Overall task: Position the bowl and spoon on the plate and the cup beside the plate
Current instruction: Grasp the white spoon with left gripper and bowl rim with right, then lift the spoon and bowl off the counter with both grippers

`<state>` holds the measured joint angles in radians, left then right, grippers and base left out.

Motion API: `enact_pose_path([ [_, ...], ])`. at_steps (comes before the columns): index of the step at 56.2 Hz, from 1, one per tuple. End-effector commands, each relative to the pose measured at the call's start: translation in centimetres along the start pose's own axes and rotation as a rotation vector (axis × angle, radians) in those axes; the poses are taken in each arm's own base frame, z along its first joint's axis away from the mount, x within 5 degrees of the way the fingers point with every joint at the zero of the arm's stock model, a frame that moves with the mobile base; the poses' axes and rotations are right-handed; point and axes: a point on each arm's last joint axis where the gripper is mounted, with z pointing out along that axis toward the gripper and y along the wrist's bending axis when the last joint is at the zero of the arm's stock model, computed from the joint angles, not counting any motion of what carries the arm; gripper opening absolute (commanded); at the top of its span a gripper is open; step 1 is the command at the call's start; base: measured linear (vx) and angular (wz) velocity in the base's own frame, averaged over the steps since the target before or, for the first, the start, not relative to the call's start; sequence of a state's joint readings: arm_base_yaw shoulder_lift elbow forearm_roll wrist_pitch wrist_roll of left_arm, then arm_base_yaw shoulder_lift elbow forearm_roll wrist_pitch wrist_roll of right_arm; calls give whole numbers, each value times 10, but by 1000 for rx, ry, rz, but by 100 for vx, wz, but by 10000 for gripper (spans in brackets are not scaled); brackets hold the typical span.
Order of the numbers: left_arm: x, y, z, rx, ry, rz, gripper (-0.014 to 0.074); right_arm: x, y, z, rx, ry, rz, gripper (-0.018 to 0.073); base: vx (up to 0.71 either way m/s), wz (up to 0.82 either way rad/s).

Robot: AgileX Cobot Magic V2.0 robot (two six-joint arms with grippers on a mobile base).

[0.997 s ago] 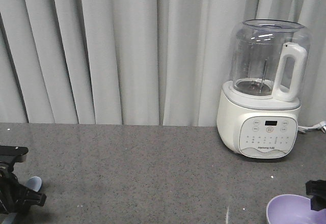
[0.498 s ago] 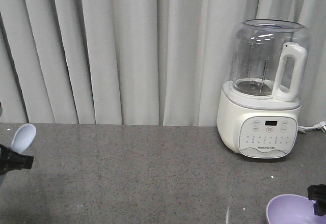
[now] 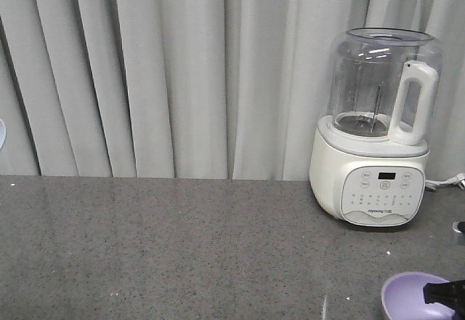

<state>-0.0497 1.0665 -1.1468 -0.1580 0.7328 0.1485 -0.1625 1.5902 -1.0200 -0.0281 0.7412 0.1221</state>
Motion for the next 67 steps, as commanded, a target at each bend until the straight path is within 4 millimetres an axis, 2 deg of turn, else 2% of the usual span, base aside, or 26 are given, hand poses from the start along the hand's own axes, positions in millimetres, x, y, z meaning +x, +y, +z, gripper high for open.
enact_pose_path([
  [1,-14,-3,-15,7,-118,-5,-3,-11,-2,-21,2,-114,-33,-16,0,0],
  [8,-14,-3,-15,7,-118,-5,-3,-11,1,-42,-4,-184,-62,-15,0,0],
  [12,-14,-3,-15,6,-125,-5,-3,-10,6,-63,-14,-270,-102,-13,0,0],
  [18,-16,-3,-15,9,-142,-11,-2,-4,19,-105,-47,-445,-200,-11,0,0],
  [25,-16,-3,-16,11,-141,-13,0,15,32,-160,-106,-660,-271,-10,0,0],
  [31,-10,-7,-24,40,-166,-9,0,41,34,-189,-170,-815,-272,-10,0,0],
  [42,28,-19,-61,107,-322,1,0,102,22,-205,-264,-1014,-245,-9,0,0],
  [51,58,-19,-80,91,-413,-41,0,137,9,-224,-284,-1120,-231,-9,0,0],
  [58,70,-18,-86,79,-465,-44,0,150,5,-231,-287,-1142,-232,-9,0,0],
  [67,74,-18,-91,78,-479,-37,0,152,4,-233,-288,-1156,-231,-9,0,0],
])
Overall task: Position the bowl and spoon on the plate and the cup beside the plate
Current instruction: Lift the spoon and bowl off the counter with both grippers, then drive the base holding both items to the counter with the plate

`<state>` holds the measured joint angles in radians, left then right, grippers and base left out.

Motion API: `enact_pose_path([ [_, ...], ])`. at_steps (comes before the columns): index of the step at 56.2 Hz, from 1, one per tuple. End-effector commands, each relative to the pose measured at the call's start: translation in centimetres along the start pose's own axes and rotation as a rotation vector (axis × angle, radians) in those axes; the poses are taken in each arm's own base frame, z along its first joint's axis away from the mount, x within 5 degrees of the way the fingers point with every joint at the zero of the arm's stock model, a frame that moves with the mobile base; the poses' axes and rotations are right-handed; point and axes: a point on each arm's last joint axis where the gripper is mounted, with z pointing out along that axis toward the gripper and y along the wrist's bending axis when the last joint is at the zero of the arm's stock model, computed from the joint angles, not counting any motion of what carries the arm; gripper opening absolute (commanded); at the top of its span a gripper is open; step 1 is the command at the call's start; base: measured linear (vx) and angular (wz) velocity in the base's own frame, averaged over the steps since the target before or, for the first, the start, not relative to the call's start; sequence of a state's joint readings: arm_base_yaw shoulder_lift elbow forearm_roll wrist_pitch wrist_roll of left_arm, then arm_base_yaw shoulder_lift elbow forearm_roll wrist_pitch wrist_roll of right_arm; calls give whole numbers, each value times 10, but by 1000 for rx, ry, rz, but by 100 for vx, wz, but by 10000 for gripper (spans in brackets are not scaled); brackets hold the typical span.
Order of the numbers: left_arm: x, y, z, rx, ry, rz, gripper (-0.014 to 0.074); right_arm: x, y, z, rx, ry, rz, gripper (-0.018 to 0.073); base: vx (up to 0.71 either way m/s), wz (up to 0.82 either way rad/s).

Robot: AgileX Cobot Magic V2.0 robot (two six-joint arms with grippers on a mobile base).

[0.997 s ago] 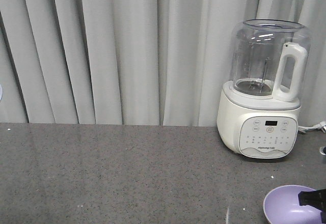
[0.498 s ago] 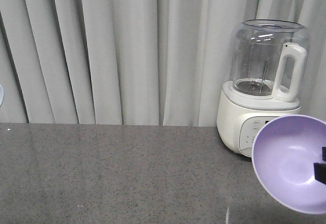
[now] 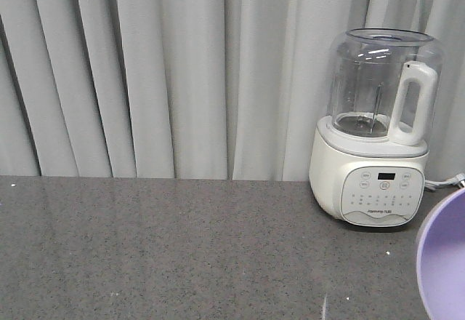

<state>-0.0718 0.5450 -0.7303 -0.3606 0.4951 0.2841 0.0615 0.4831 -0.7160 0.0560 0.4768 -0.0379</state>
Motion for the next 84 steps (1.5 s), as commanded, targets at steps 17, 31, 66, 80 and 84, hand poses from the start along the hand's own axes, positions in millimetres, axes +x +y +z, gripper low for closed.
enact_pose_path([
  [17,-15,0,-5,-7,-113,-22,0,-15,0,-3,2,-100,-12,-9,0,0],
  [31,-15,0,-5,-7,-113,-22,0,-15,0,-3,2,-100,-12,-9,0,0],
  [66,-15,0,-5,-7,-112,-22,0,-15,0,-3,2,-100,-12,-9,-7,-34],
  [80,-15,0,-5,-7,-112,-22,0,-15,0,-3,2,-100,-12,-9,-17,-84],
  [84,-15,0,-5,-7,-112,-22,0,-15,0,-3,2,-100,-12,-9,-18,-78],
])
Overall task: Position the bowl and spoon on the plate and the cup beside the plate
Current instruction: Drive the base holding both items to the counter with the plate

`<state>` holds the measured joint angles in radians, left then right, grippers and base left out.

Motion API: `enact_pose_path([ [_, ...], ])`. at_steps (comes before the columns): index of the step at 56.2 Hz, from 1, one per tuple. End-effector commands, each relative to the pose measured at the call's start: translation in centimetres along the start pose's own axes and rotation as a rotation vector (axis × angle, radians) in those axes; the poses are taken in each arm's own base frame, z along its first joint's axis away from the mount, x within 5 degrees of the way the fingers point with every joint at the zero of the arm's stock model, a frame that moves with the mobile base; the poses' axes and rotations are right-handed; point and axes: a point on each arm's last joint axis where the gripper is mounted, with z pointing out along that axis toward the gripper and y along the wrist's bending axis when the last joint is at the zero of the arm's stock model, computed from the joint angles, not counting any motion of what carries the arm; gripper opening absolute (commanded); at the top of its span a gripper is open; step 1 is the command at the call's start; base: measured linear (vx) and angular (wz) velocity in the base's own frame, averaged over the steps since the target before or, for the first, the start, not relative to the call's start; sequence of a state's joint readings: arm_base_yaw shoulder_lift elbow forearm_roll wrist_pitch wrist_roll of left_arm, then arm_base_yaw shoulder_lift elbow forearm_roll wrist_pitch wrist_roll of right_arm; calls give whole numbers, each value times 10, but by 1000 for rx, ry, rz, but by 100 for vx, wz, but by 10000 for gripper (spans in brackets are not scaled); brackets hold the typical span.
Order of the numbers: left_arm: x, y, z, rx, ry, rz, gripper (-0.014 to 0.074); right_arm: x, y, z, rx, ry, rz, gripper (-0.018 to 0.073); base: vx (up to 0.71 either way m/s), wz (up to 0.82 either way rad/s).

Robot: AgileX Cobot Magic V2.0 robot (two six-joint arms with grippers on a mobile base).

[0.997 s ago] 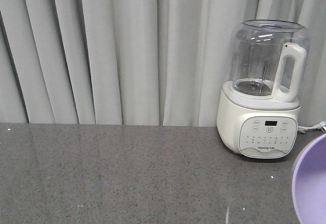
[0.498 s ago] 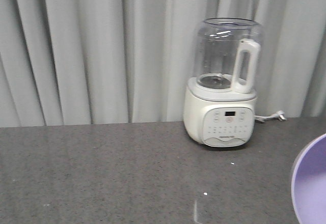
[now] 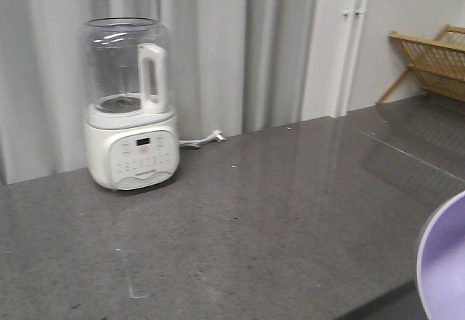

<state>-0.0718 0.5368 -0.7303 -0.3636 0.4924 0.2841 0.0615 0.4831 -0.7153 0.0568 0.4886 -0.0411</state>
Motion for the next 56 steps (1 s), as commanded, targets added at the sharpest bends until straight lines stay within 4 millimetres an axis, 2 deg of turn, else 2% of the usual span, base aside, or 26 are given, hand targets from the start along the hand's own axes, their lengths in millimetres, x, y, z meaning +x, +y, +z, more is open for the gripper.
enact_pose_path([
  [1,-14,0,-3,-8,-101,-21,0,-16,0,-3,3,-113,-9,-9,-18,-76],
  [33,-14,0,-3,-8,-101,-21,0,-16,0,-3,3,-113,-9,-9,-14,-68],
  [56,-14,0,-3,-8,-101,-21,0,-16,0,-3,3,-113,-9,-9,2,-67],
])
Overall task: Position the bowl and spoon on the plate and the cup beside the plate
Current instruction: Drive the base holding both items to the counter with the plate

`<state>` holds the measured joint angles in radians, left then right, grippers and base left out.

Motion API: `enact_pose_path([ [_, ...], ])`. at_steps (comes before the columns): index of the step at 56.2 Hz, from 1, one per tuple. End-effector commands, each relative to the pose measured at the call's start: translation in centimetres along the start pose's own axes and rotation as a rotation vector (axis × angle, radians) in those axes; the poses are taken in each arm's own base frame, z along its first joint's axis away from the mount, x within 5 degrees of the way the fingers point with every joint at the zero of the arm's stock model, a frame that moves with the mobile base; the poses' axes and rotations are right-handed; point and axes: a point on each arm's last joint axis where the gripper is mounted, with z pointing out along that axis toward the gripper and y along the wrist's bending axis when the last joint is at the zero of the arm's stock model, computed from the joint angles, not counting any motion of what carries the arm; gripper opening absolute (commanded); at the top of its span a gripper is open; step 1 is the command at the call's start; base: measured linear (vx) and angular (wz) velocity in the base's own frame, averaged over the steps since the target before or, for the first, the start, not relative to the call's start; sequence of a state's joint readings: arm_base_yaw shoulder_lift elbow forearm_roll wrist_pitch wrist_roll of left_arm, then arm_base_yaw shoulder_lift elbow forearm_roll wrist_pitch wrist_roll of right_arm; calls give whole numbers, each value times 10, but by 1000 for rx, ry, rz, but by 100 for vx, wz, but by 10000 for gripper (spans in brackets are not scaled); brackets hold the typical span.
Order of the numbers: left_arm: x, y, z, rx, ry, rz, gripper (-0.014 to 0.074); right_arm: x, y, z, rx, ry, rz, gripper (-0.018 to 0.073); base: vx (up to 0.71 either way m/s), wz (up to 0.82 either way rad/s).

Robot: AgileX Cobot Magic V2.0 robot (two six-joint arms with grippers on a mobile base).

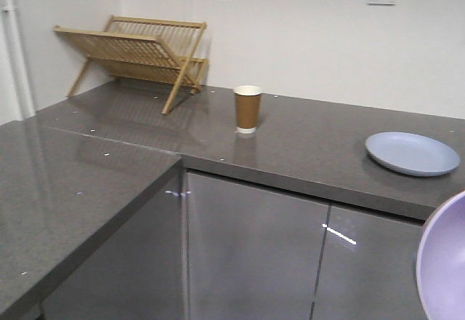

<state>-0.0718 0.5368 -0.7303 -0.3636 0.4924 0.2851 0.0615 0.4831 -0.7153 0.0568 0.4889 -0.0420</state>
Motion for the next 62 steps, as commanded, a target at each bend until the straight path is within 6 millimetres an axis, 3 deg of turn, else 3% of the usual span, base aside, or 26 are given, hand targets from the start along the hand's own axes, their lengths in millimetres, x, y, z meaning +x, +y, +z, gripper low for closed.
enact_pose_path([
  [1,-14,0,-3,-8,-101,-21,0,-16,0,-3,3,-113,-9,-9,13,-69],
  [33,-14,0,-3,-8,-101,-21,0,-16,0,-3,3,-113,-9,-9,24,-61],
  [62,-14,0,-3,-8,-101,-21,0,-16,0,-3,3,-113,-9,-9,38,-8],
])
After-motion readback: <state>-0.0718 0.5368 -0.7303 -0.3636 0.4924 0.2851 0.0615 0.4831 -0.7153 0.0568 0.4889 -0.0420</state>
